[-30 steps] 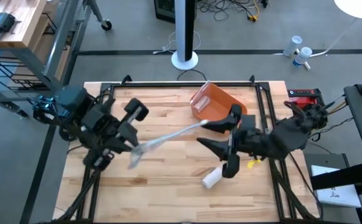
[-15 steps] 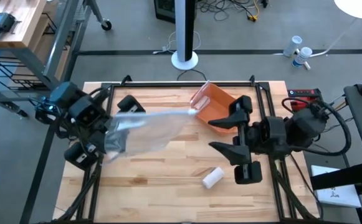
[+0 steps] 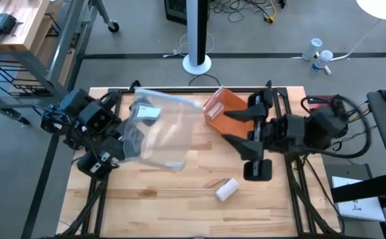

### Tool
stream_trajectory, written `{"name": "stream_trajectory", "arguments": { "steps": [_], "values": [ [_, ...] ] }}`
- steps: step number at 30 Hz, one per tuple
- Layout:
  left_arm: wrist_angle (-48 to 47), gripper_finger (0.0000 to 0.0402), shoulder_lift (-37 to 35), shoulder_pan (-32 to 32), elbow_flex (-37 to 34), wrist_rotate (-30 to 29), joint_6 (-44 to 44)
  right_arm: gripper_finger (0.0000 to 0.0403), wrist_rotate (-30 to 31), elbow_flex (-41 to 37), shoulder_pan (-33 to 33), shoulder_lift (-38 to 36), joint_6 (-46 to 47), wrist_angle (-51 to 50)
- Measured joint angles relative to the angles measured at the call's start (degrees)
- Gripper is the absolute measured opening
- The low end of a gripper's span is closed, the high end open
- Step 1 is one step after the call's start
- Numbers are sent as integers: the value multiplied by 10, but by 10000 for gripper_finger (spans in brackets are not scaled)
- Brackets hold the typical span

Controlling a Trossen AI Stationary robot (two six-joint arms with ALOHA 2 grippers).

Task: Roll bandage
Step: Open the transparent zip bag

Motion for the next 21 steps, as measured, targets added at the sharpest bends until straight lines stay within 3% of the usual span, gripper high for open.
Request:
{"name": "stream_trajectory", "arguments": {
  "steps": [7,10,13,17,21],
  "values": [
    [1,0,2,1,0,-23,13,202,14,26,-6,-2,-24,-51],
    [0,0,3,1,0,-23,13,206,18,29,-27,-2,83,-122],
    [1,0,2,2,0,-2,22,211,-43,18,-58,1,230,-175],
    [-1,0,-4,2,0,56,51,221,-146,-9,-87,25,379,-148],
    [4,0,-21,2,0,62,72,237,-152,-25,-104,40,476,-114]
  ]
}}
